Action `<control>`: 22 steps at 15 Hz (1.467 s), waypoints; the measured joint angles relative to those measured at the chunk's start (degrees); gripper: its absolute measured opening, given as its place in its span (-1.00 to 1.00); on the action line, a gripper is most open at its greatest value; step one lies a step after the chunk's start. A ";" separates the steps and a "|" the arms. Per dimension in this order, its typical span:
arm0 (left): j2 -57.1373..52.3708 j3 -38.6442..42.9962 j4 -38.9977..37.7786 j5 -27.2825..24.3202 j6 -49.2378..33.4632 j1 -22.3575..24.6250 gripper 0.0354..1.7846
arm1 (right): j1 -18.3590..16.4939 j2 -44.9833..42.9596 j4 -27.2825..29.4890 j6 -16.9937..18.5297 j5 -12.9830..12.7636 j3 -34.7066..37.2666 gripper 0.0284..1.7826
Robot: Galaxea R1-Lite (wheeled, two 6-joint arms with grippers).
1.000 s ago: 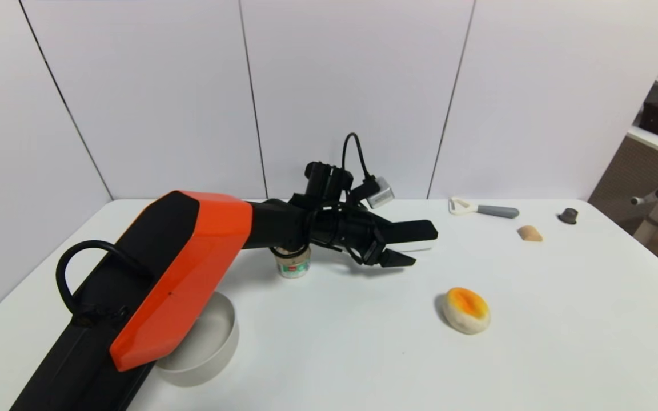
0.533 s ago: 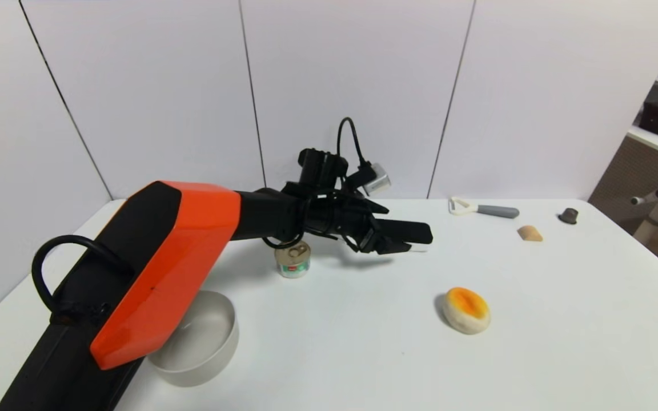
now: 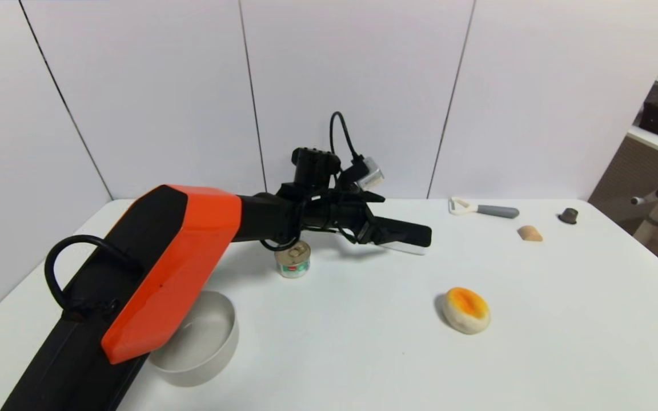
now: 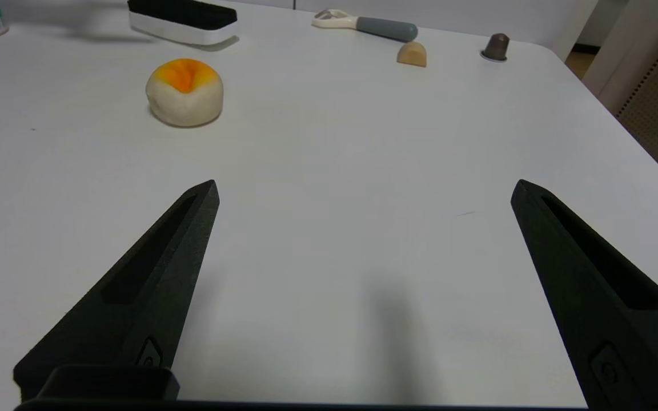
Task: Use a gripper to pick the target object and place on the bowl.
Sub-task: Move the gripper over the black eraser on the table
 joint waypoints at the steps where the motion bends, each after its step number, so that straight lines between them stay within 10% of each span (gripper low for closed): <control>1: 0.82 -0.11 -1.52 -0.22 -0.28 0.20 0.89 | 0.00 0.00 0.00 -0.01 0.00 0.00 0.99; 22: 3.41 -0.16 -2.13 -2.18 -0.68 0.41 0.89 | 0.00 0.00 0.02 0.00 0.00 0.00 0.99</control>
